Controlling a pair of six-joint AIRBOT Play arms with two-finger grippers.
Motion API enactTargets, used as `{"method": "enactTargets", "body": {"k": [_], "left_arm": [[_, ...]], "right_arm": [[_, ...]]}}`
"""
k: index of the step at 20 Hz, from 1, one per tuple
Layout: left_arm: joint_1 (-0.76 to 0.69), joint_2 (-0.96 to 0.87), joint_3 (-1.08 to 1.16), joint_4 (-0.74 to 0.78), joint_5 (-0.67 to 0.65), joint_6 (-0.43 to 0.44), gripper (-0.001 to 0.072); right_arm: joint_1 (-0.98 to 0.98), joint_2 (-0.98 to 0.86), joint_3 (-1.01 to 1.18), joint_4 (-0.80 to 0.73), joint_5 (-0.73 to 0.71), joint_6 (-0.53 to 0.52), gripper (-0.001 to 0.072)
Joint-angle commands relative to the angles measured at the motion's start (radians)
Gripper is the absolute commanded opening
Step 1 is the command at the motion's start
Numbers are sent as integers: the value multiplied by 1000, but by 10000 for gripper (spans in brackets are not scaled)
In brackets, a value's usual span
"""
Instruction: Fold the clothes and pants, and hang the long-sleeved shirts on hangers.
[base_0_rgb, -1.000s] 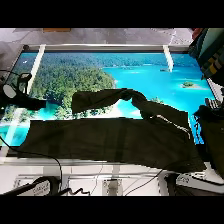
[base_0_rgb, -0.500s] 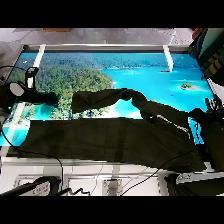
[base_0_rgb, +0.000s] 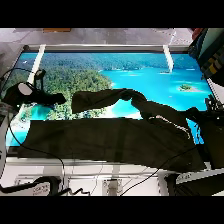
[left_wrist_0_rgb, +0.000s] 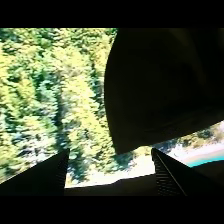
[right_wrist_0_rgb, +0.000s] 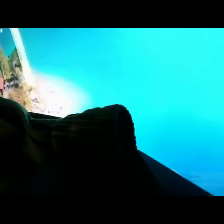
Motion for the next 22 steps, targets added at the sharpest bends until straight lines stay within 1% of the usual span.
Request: {"method": "enactTargets", "body": {"k": [1,2,3,4,5,7,9,10,11,14,17,21,22], "left_arm": [[-2,-85,0,-139,-13,2,575],[-2,-107,0,-173,-31,4,575],[-2,-125,0,-207,-49,12,575],[-2,-144,0,-248,-69,47,575],[-2,-159,0,-280,-84,74,575],[-2,-184,0,-309,-90,98,575],[-2,-201,0,-298,-90,98,584],[-2,-211,0,-283,-90,97,656],[-2,-222,0,-283,-90,97,696],[-2,-252,0,-282,-95,94,696],[-1,-256,0,-214,-89,93,693],[-27,-289,0,-215,-81,94,685],[-35,-297,0,-215,-63,94,605]], "right_arm": [[18,-17,-1,6,104,-67,436],[23,-16,-1,17,121,-102,336],[29,-16,-1,26,122,-118,206],[31,-16,-1,36,122,-129,85],[35,-16,0,43,121,-134,35],[35,-14,0,45,121,-135,35],[35,-9,0,45,121,-134,34],[35,-5,-1,46,121,-132,34],[35,-1,0,46,121,-132,35],[35,8,-1,47,124,-131,34],[35,19,-1,46,125,-132,35],[35,21,-1,47,127,-131,35],[35,21,-1,47,127,-131,35]]}}
